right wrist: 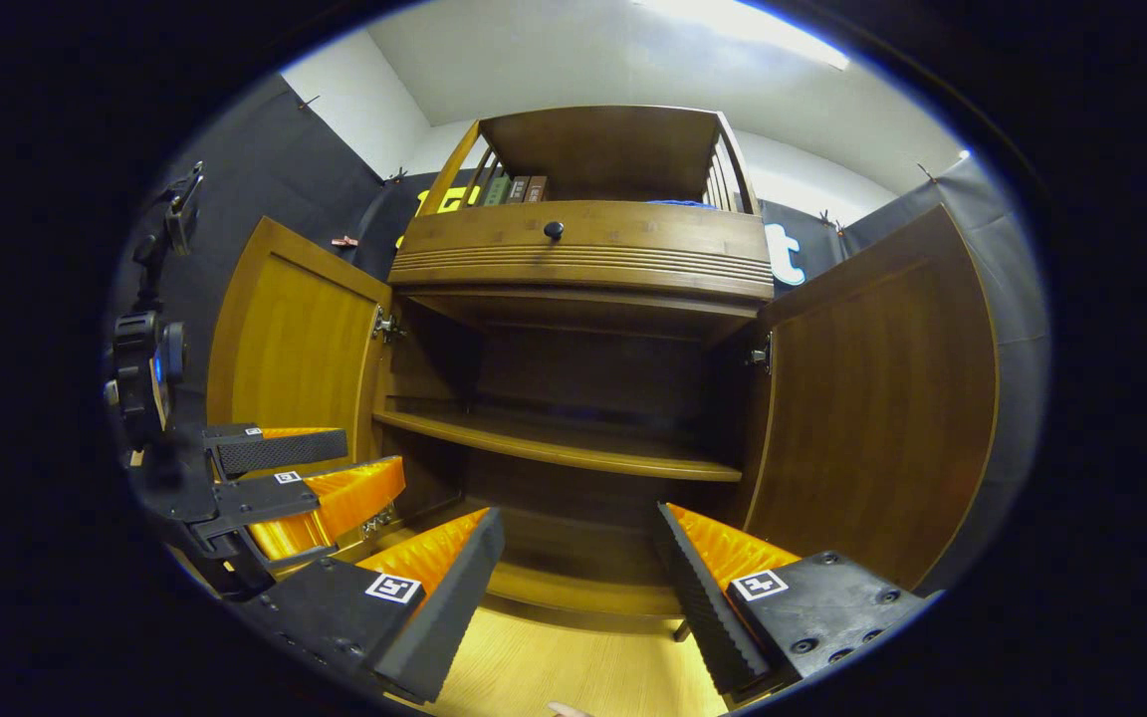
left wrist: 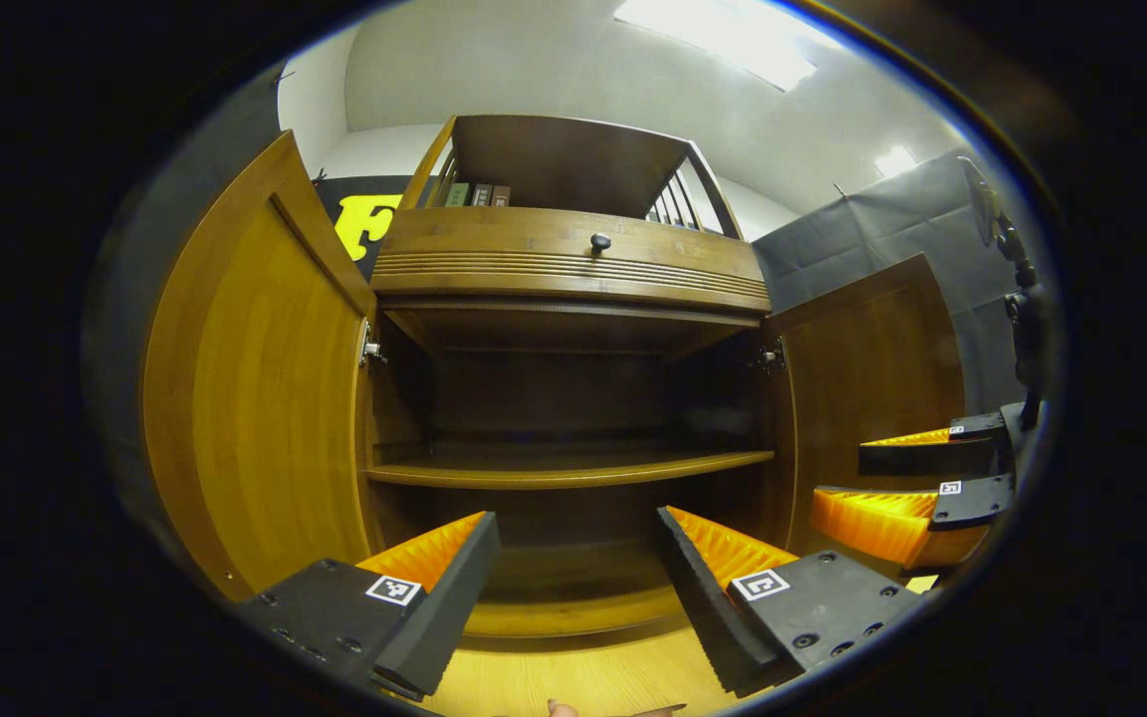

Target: Open the right door of the double-door shoe cabinet with the right hand, and open the left door with the left hand.

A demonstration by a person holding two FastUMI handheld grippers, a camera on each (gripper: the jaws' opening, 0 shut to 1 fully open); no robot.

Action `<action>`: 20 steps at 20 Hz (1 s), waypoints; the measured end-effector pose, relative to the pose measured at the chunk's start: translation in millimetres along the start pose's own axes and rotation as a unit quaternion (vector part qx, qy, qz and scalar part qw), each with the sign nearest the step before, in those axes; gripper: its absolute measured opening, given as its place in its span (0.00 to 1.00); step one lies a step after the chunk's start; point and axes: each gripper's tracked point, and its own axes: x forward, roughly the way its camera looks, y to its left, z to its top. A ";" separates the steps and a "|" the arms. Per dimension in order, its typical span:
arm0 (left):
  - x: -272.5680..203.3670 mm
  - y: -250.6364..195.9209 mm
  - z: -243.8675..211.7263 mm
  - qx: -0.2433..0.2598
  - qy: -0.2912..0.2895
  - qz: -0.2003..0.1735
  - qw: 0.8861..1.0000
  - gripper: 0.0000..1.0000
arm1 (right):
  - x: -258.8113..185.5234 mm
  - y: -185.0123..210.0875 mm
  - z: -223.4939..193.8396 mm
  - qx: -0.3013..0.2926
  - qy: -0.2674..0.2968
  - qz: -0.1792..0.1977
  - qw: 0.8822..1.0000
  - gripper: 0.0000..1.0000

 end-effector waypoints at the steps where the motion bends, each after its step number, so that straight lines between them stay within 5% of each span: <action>1: -0.6 1.1 -0.9 -0.001 0.001 0.000 1.000 0.98 | 0.3 1.1 0.2 0.000 0.000 0.002 1.000 0.97; 20: -2.2 5.4 -0.3 -0.004 -0.001 0.009 1.000 0.97 | -2.1 -1.3 -2.5 -0.008 -0.002 0.002 1.000 0.97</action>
